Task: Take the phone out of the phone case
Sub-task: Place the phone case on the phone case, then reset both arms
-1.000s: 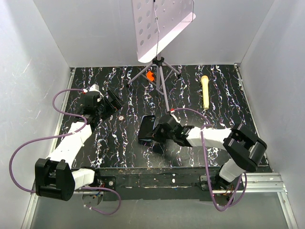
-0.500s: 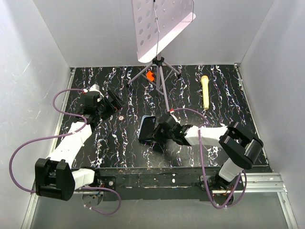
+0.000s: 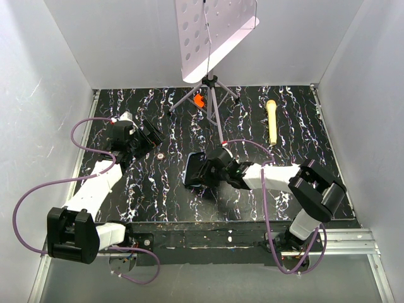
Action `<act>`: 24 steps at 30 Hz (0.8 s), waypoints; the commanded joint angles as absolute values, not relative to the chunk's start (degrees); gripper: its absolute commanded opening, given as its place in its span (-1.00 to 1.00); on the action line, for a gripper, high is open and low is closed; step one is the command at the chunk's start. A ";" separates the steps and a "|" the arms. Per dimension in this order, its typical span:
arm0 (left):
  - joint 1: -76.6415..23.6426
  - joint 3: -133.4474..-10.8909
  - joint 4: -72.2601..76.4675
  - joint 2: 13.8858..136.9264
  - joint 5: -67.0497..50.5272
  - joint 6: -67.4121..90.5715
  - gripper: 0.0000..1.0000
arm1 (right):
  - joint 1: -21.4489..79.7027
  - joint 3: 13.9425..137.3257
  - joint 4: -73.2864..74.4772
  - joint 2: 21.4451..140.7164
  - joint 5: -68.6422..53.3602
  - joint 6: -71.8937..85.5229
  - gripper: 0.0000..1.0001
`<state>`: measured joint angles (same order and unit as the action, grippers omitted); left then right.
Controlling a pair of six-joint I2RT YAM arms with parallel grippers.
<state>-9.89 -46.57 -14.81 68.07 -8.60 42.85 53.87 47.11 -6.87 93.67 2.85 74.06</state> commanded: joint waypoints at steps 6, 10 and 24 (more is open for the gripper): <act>-9.76 -47.99 -14.50 67.85 -8.61 41.57 0.96 | 53.44 53.79 4.04 92.11 -2.52 66.73 0.57; -9.67 -48.16 -14.50 67.94 -8.09 41.14 0.97 | 53.53 55.02 7.99 89.48 -7.46 58.91 0.66; -14.33 -52.90 -13.00 62.76 -8.69 30.68 0.96 | 53.61 63.45 51.31 54.18 30.56 44.05 0.74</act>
